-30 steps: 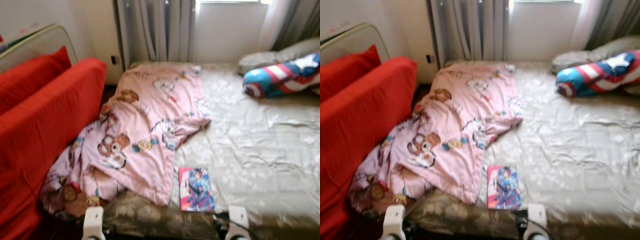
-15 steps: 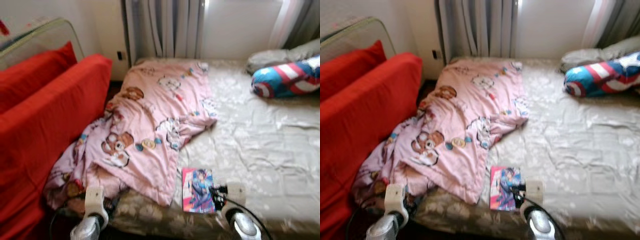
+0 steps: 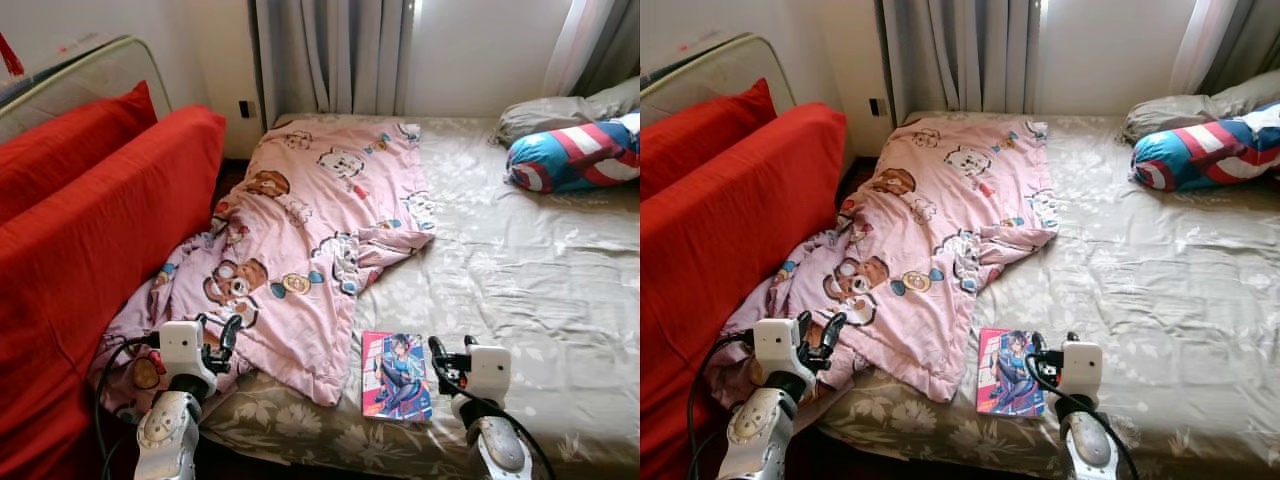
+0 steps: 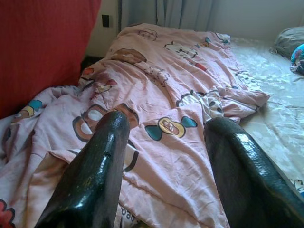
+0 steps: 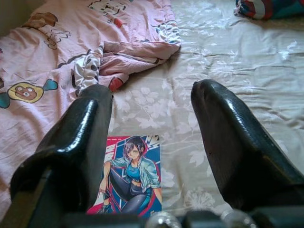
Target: Clean up the room
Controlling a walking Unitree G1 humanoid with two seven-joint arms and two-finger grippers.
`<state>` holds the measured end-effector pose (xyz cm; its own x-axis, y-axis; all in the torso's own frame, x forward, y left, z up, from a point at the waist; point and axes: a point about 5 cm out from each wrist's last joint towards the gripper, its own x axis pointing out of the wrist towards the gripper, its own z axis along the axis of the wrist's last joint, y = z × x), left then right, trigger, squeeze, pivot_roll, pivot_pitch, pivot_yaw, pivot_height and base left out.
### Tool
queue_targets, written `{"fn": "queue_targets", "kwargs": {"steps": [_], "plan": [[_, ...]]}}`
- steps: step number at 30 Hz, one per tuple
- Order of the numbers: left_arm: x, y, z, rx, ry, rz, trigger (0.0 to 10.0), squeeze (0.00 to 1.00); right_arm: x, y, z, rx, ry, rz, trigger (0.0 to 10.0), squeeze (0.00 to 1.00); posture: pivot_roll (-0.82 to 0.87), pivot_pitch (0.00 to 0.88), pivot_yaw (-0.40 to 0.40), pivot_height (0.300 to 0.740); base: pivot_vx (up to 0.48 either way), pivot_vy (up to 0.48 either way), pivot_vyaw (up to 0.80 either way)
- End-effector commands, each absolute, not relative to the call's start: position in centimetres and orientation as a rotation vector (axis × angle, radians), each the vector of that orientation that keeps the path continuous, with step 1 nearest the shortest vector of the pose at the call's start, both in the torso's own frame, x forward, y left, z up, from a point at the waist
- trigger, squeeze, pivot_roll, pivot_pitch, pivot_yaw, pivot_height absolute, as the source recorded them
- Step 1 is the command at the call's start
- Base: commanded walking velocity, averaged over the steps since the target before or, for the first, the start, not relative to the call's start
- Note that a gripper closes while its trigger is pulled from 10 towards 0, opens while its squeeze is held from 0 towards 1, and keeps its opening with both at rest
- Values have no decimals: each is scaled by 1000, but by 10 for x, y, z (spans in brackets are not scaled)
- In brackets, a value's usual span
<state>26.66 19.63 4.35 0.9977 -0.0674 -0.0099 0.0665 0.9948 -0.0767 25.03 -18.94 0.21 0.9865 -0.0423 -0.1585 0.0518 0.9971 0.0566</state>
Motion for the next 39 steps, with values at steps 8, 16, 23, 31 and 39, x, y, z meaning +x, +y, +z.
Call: {"fn": "queue_targets", "kwargs": {"steps": [8,16,23,31,39], "plan": [[269,192,53,-106,7,-53,10000,0,256,-194,6,28,195,-67,10000,0,-28,0,-11,721,0,0,0],[274,186,60,-114,1,-70,10000,0,260,-192,16,20,135,-52,10000,0,-36,0,-11,669,0,0,0],[275,189,63,-105,6,-73,10000,0,257,-188,19,47,107,-56,10000,0,-37,6,-8,669,0,0,0],[275,193,64,-104,10,-73,10000,0,255,-187,18,40,124,-57,10000,0,-34,14,-9,669,0,0,0],[274,193,63,-107,27,-69,10000,0,260,-186,22,48,115,-56,10000,0,-32,23,-10,669,0,0,0]]}}
